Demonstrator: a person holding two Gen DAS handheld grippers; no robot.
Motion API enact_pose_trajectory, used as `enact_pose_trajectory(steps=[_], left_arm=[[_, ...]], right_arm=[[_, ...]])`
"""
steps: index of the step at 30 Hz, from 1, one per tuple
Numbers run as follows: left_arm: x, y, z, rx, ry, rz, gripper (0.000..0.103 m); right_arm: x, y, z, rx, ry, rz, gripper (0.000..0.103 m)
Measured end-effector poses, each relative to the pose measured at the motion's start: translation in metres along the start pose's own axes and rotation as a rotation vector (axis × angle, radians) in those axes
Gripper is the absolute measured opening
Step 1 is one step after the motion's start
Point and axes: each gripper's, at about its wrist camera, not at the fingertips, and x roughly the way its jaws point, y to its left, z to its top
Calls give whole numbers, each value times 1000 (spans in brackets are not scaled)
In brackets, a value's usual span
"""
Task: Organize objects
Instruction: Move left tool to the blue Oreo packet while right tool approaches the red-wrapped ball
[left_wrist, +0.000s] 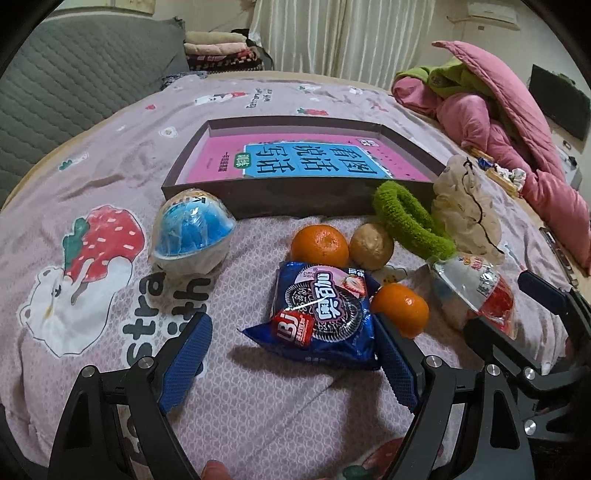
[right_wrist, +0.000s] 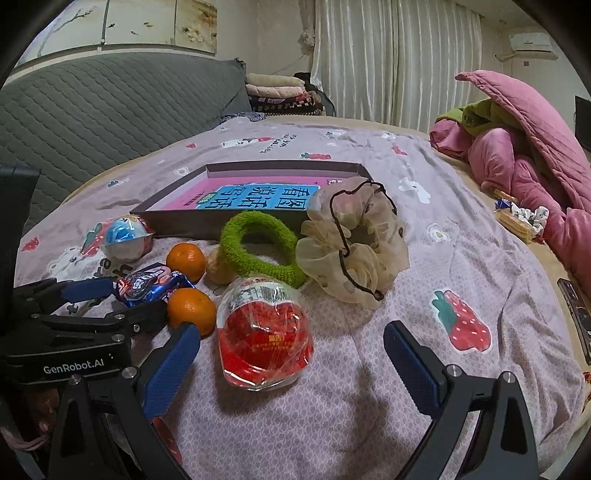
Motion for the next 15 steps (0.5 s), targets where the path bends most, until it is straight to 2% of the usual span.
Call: enact_pose_trajectory(steps=[11, 15], left_arm=[[11, 4, 5, -28, 14, -14, 87], [12, 3, 6, -22, 16, -9, 86]], right_arm=[[12, -10, 6, 58, 36, 42, 97], [19, -7, 6, 49, 68, 50, 88]])
